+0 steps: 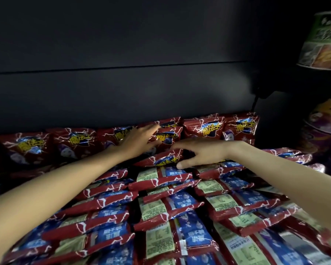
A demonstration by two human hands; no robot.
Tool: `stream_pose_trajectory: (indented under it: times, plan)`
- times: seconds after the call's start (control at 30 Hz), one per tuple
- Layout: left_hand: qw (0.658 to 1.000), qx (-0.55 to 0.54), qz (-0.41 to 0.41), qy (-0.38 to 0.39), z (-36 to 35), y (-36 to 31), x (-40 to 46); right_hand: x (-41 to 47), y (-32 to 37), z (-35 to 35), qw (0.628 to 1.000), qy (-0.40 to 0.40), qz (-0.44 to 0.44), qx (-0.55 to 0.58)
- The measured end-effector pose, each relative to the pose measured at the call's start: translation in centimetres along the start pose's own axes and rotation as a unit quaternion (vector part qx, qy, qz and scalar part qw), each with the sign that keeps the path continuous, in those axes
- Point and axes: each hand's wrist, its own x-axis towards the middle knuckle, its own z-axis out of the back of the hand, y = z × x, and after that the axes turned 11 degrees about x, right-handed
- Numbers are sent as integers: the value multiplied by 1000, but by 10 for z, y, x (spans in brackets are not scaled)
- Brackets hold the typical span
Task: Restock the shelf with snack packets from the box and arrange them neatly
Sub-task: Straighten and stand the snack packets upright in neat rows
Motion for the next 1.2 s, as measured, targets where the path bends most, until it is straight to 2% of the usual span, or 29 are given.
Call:
stream_pose_trajectory:
  times: [0.17,0.33,0.4,0.5,0.7,0.83,0.97,1.03,1.1,1.2]
  plan:
    - [999,-6,-29,14,5,7,7,23,3,-14,999,-42,-3,-11]
    - [997,-22,-16,77,12,8,11,35,2,-13,999,-20,-17,39]
    - [995,25,-14,99,15,11,11,37,2,-12,999,-16,-11,48]
    - [991,90,-25,92,17,11,8,34,-2,-10,999,-3,-8,46]
    - [997,24,17,66,14,8,0,19,-9,-7,998,22,10,55]
    - [986,137,-37,88,4,3,3,19,-6,-7,999,27,7,36]
    - [950,296,-100,-20,1,4,7,14,-9,-5,999,18,-14,43]
    - [937,320,-135,-30,2,8,9,10,-14,-1,996,-29,-10,83]
    - [923,342,-174,11,-4,13,11,9,-19,2,987,-129,19,93]
    - [947,264,-165,75,-9,11,16,16,-33,9,958,-279,54,-37]
